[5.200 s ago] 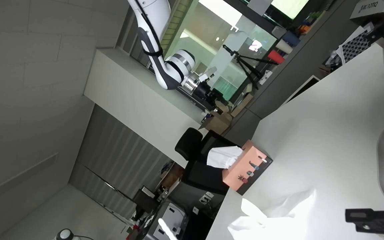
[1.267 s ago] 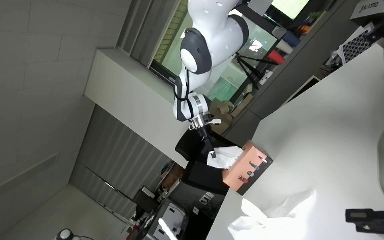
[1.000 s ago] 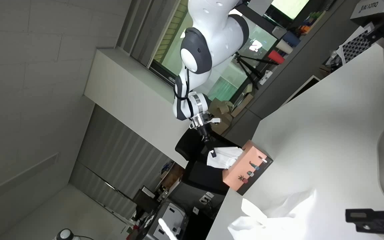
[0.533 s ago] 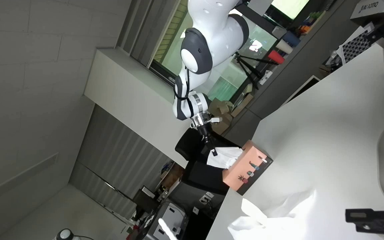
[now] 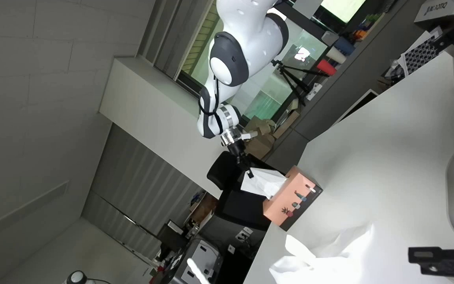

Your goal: Take a piece of tissue from the tissue box and place it on the table

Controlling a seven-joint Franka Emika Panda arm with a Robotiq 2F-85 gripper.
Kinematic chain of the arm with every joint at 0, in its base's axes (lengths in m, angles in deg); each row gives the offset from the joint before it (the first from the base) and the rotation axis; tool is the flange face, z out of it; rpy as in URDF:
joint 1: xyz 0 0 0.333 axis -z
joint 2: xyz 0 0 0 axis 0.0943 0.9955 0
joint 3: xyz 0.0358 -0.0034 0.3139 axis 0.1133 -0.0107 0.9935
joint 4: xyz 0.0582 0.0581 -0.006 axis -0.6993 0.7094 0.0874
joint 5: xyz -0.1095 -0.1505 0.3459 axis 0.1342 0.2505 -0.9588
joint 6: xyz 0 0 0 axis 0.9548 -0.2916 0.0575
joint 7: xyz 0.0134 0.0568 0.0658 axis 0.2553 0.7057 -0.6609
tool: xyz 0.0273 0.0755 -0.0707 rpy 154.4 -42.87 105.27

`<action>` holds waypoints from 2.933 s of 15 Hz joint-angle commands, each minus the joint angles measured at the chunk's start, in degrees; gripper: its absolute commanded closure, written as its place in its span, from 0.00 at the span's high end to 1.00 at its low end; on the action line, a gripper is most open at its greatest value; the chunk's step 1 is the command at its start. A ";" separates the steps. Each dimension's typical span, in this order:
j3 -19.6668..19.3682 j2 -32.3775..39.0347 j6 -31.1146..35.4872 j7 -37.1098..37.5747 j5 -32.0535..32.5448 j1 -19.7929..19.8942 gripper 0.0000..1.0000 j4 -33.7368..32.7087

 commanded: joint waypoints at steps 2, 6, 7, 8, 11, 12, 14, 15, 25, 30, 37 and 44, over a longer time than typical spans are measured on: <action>-2.02 -4.60 -3.46 4.24 2.18 -1.51 0.00 -0.65; -2.44 -8.17 -5.20 4.23 3.25 -3.02 0.00 -0.10; -2.08 -8.96 -5.94 3.99 2.97 -3.23 0.00 0.20; -1.60 -9.65 -6.91 3.71 2.53 -3.38 0.00 0.48; -0.62 -11.10 -10.06 2.94 1.50 -4.19 0.00 1.12; -0.31 -11.54 -11.62 2.50 1.24 -4.48 0.00 1.40; 0.60 -11.92 -15.07 1.82 0.68 -4.81 0.00 1.81; 1.21 -11.97 -17.36 1.53 0.31 -4.89 0.00 2.07; 6.42 -11.88 -39.98 -2.18 -2.86 -5.80 0.00 5.70; 8.62 -10.94 -55.59 -6.35 -3.14 -5.32 0.00 6.66; 7.42 -8.56 -59.16 -10.85 -2.18 -5.63 0.01 6.77; 6.47 -7.51 -58.05 -10.85 -1.68 -5.70 0.01 6.82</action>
